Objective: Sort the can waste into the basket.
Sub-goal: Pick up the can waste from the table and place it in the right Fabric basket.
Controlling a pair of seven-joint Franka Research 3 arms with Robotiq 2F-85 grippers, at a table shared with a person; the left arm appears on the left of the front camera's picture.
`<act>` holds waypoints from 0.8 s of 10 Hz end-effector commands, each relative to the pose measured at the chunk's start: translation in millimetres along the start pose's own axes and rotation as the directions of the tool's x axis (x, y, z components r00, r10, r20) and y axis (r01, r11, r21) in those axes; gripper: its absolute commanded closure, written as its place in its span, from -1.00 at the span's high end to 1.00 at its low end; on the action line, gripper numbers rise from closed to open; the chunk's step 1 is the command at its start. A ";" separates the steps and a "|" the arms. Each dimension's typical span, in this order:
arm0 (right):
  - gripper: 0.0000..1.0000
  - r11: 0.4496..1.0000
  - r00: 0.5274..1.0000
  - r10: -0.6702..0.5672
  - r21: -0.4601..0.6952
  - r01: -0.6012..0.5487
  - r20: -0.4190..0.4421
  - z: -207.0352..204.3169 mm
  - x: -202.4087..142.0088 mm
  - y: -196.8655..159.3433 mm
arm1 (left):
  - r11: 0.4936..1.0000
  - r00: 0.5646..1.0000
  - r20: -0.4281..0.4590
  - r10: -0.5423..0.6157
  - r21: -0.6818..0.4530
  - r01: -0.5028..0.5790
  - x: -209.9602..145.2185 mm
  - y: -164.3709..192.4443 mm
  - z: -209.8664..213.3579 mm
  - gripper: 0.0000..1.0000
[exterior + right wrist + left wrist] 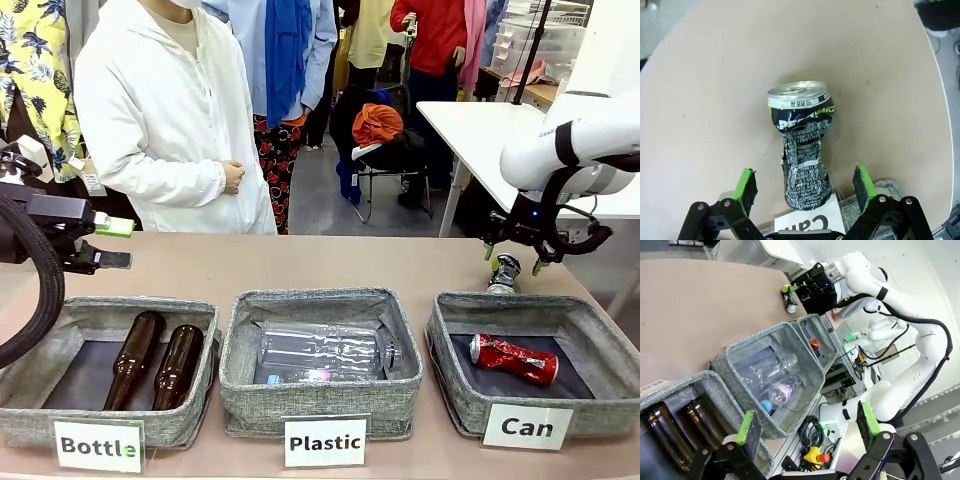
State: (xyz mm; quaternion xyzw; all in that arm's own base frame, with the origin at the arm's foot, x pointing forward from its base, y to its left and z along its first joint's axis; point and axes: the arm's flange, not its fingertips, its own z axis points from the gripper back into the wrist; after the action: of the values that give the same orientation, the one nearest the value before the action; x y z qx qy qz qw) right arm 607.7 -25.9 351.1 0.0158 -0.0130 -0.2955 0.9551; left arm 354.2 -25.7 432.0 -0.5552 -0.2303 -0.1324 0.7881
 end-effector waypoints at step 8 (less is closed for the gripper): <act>1.00 0.994 0.994 -0.052 -0.096 0.062 0.096 -51.9 11.9 23.2 | 1.000 1.000 0.006 -0.016 -0.007 0.016 -1.5 0.5 1.1 1.00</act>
State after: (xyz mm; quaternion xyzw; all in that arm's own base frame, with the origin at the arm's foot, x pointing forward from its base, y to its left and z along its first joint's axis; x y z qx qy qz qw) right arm 624.1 -16.0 299.5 -0.0201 -0.0262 -0.3093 0.9504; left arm 354.2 -25.7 432.0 -0.5552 -0.2303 -0.1324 0.7882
